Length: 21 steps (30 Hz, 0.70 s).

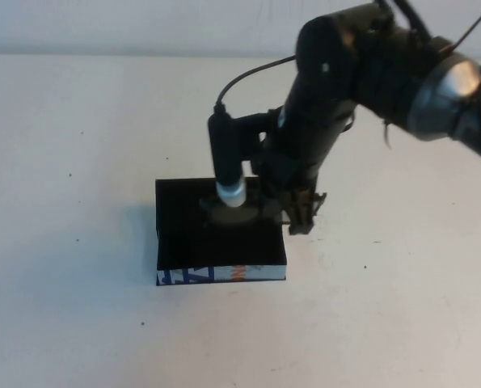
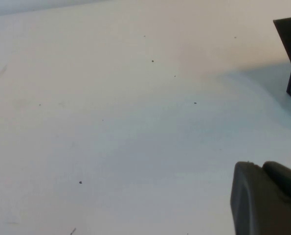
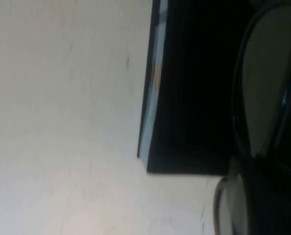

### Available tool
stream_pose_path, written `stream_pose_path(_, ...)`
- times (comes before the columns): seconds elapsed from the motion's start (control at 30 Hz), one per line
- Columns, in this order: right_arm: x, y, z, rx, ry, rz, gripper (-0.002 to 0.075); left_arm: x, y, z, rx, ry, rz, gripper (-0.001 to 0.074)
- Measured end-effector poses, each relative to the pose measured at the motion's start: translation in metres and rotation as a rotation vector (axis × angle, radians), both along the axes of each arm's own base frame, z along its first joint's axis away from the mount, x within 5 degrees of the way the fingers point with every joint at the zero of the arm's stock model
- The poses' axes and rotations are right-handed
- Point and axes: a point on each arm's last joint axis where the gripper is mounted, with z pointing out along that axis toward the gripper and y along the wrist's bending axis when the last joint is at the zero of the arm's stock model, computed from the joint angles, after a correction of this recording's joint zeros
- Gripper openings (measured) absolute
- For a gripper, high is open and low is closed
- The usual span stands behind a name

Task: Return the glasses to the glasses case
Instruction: Place the glasses in the glasses case

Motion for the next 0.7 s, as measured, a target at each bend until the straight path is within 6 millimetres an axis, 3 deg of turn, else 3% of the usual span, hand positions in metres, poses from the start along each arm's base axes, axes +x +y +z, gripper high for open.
stream_pose_path(0.2,0.006,0.040,-0.031,-0.005,0.028,0.060,0.0005,0.000,0.000,0.000,0.000,0.000,0.000,-0.0001)
stream_pose_path(0.7,0.009,0.053,-0.061,-0.014,0.093,0.069,0.0005,0.000,0.000,0.000,0.000,0.000,0.000,-0.0001)
